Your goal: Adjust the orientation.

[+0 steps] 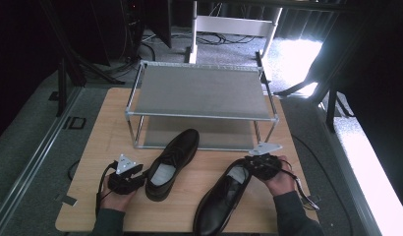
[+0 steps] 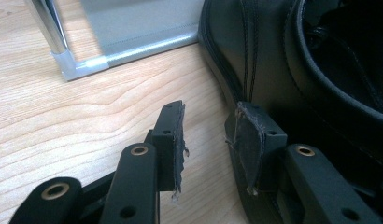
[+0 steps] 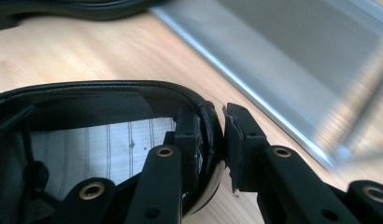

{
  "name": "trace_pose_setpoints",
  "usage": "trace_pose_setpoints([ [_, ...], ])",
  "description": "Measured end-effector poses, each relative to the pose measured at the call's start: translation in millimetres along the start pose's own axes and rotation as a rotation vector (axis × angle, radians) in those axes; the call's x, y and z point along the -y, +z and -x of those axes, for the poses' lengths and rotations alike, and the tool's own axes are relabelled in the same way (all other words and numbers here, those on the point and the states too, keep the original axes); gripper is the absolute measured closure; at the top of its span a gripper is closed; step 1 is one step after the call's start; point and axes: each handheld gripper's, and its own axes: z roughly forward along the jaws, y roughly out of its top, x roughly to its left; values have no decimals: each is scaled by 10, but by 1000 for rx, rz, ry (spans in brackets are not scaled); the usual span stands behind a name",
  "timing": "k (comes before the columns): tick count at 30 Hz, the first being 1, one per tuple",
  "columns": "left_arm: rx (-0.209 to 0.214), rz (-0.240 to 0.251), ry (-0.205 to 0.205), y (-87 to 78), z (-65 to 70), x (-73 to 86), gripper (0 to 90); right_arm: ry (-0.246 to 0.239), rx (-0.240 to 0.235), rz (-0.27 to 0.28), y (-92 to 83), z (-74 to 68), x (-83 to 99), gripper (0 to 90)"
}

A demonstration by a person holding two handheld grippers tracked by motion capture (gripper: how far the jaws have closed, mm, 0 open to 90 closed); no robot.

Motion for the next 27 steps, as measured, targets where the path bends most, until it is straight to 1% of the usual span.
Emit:
trace_pose_setpoints([
  [2, 0, 0, -1, 0, 0, 1, 624, 67, 63, 1, -95, 108, 93, 755],
  [3, 0, 0, -2, 1, 0, 2, 624, 114, 112, -8, -155, 173, 155, 754],
  [5, 1, 0, -4, 3, -2, 3, 624, 173, 171, -16, -231, 264, 253, 754],
  [7, 2, -3, -7, 12, -2, 3, 624, 240, 212, -32, -295, 360, 378, 753],
  [8, 1, -7, -4, 19, -3, 2, 624, 268, 217, -41, -313, 402, 442, 752],
  [9, 1, -8, -5, 24, -2, 2, 625, 294, 211, -38, -329, 440, 519, 746],
  [11, 1, -10, -6, 29, -2, 2, 625, 324, 183, -8, -370, 468, 585, 711],
  [12, 0, -10, -7, 31, -1, 1, 625, 335, 160, 6, -394, 479, 602, 685],
  [15, -2, -10, -6, 31, 0, 3, 625, 321, 121, 45, -478, 458, 599, 558],
  [16, -1, -11, -6, 32, -2, 4, 625, 300, 113, 67, -527, 419, 584, 525],
  [18, -2, -11, -6, 31, -2, 6, 625, 245, 117, 81, -588, 330, 559, 470],
  [19, -2, -11, -5, 30, -1, 5, 625, 217, 118, 86, -619, 279, 551, 479],
  [20, -2, -12, -3, 29, 1, 4, 625, 197, 88, 100, -648, 232, 550, 471],
  [22, -3, -12, -3, 28, 2, 5, 625, 152, 48, 143, -719, 119, 554, 447],
  [23, -2, -11, -4, 29, 1, 6, 625, 136, 25, 151, -740, 88, 557, 436],
  [24, -2, -12, -5, 30, 0, 6, 625, 113, -9, 164, -771, 37, 565, 417],
  [25, -1, -11, -6, 30, -1, 6, 625, 93, -29, 174, -783, 9, 571, 402],
  [27, -1, -10, -9, 34, -1, 6, 625, 41, -69, 160, -792, -55, 584, 356],
])
